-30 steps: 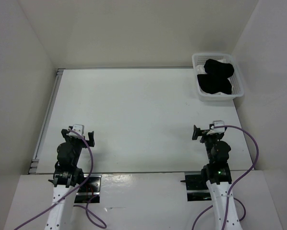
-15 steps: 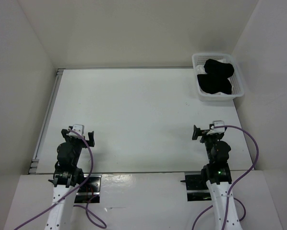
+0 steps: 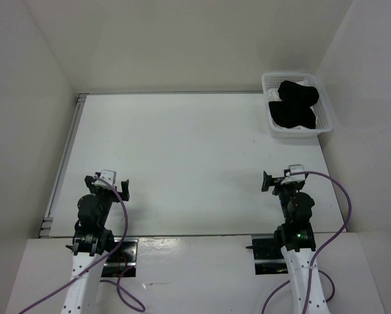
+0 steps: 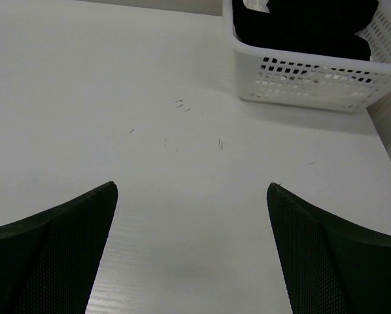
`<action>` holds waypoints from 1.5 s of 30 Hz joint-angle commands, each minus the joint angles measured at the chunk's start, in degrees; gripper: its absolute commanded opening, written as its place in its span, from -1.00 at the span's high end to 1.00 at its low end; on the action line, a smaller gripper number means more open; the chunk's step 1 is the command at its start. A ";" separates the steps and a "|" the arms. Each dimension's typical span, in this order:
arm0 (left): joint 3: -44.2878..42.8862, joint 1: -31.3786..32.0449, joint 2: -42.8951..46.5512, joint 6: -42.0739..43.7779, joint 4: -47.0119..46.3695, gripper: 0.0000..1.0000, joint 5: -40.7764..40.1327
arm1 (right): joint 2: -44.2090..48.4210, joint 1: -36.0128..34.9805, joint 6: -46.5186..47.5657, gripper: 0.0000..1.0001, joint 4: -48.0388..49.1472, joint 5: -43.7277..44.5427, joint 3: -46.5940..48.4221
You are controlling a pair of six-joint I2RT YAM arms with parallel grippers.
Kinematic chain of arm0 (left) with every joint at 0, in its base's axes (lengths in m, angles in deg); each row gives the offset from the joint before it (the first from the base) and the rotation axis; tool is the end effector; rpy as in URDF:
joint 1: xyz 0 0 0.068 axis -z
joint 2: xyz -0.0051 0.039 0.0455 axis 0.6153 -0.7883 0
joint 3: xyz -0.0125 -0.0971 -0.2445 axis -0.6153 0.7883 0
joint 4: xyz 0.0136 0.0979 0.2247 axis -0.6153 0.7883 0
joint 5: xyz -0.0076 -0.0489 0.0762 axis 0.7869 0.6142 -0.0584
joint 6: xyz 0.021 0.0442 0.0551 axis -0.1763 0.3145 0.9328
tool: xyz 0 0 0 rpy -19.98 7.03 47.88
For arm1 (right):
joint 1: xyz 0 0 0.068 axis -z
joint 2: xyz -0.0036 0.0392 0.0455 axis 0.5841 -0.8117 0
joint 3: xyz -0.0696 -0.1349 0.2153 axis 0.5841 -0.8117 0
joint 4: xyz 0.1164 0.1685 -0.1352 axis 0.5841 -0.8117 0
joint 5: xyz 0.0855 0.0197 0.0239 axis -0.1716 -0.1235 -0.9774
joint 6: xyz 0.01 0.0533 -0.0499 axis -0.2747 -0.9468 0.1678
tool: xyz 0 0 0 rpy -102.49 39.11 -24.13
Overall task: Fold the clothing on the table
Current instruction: Grab the skirt from the pile
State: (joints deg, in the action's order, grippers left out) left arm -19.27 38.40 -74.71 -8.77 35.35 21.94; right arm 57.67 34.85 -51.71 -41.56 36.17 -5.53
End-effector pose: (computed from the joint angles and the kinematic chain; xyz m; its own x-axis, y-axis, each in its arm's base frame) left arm 0.1263 -0.0021 0.1754 -0.0713 0.0312 -0.9970 0.0281 0.9992 0.0293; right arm 0.1263 0.0032 0.1798 -0.0242 -0.1049 -0.9942 -0.0406 0.9938 -0.1039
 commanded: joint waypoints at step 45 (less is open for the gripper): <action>-75.70 -13.16 -77.36 0.18 24.79 -0.98 -8.28 | -89.61 13.28 1.13 -0.98 -27.83 -1.18 88.30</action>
State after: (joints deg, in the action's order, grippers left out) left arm -95.42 26.31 -152.67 -5.10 63.24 9.57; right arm -25.43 47.79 -49.70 -68.54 37.77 75.74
